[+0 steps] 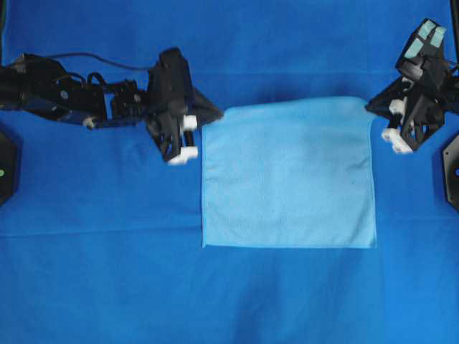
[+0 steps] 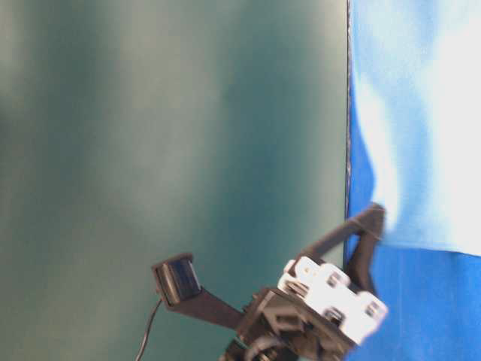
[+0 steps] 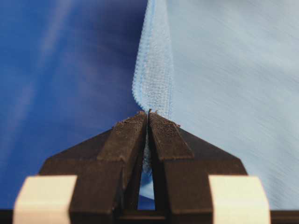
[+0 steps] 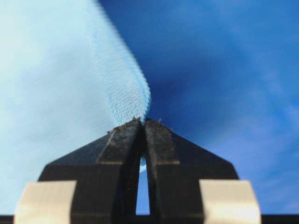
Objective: Fold the light blue towel.
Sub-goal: 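Lift the far edge and fold it toward the near edge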
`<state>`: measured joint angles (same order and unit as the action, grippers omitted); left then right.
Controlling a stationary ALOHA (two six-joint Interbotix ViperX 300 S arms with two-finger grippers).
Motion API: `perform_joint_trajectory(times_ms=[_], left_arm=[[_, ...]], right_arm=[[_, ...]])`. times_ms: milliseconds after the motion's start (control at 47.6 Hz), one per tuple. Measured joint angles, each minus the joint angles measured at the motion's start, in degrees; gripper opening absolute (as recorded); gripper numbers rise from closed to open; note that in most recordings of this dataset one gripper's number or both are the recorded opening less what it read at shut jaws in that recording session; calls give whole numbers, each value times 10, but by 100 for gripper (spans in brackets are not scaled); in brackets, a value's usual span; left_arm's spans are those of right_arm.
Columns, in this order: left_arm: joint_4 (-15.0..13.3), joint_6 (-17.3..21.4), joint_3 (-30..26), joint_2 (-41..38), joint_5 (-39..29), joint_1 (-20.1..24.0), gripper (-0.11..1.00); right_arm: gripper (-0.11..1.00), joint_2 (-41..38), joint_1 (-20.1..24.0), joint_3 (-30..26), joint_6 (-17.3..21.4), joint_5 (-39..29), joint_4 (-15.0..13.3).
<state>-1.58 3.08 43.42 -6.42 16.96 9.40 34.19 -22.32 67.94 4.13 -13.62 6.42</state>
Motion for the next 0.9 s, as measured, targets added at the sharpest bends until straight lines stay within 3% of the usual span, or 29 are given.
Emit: perform_joint_trajectory(times_ms=[252, 672, 903], left_arm=[[0, -8, 4, 0, -33, -91, 1], [0, -27, -3, -11, -37, -177, 1], [0, -29, -14, -31, -34, -199, 1]], right_arm=[[2, 5, 134, 4, 66, -17, 47], [2, -44, 324, 2, 207, -6, 52], [2, -80, 381, -9, 242, 18, 52]])
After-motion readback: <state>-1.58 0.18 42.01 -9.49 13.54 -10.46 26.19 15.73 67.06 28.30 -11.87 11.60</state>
